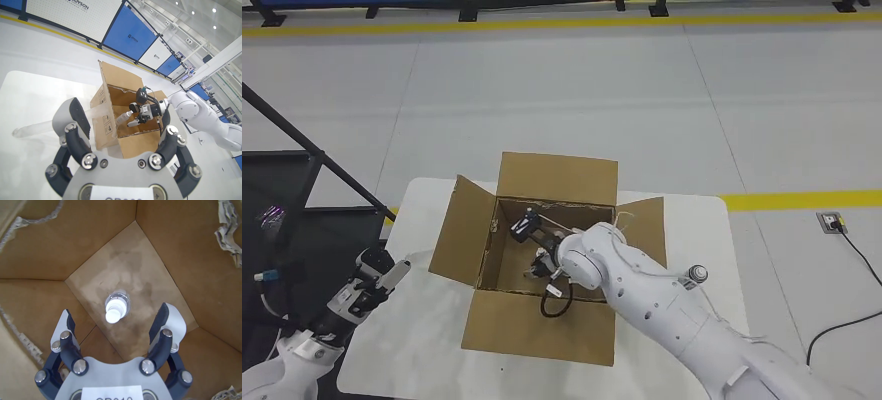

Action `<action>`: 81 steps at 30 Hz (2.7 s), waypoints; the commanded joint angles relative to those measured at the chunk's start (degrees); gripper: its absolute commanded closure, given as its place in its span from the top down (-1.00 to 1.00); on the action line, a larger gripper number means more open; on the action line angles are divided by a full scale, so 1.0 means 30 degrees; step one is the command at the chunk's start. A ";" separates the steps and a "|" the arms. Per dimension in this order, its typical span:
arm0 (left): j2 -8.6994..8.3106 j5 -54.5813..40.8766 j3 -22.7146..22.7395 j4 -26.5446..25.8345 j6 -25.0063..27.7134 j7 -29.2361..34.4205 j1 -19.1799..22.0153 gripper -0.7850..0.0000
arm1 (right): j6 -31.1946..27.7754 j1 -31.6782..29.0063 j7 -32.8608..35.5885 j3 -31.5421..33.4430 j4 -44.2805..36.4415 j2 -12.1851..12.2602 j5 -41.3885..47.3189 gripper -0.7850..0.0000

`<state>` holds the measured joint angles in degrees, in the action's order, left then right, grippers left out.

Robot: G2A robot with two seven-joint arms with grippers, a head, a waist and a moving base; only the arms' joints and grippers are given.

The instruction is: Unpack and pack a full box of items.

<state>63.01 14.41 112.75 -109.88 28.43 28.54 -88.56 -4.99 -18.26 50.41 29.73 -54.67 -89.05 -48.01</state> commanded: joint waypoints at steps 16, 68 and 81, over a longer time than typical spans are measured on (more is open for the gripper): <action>0.0000 0.0000 0.0000 0.0000 0.0000 0.0000 0.0000 1.00 | -0.1410 0.1013 -0.1048 -0.0005 0.3847 -0.1623 0.1088 -1.00; 0.0000 0.0000 0.0000 0.0000 0.0000 0.0000 0.0000 1.00 | 0.1354 -1.8437 0.6074 2.1917 -2.0865 0.4433 -0.5981 -1.00; 0.0000 0.0000 0.0000 0.0000 0.0000 0.0000 0.0000 1.00 | 0.1419 -1.8340 0.4464 2.1412 -1.6334 0.4634 -0.6334 -1.00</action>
<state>63.01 14.41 112.75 -109.88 28.43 28.54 -88.56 -0.77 -73.06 64.07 94.02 -103.85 -75.18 -67.16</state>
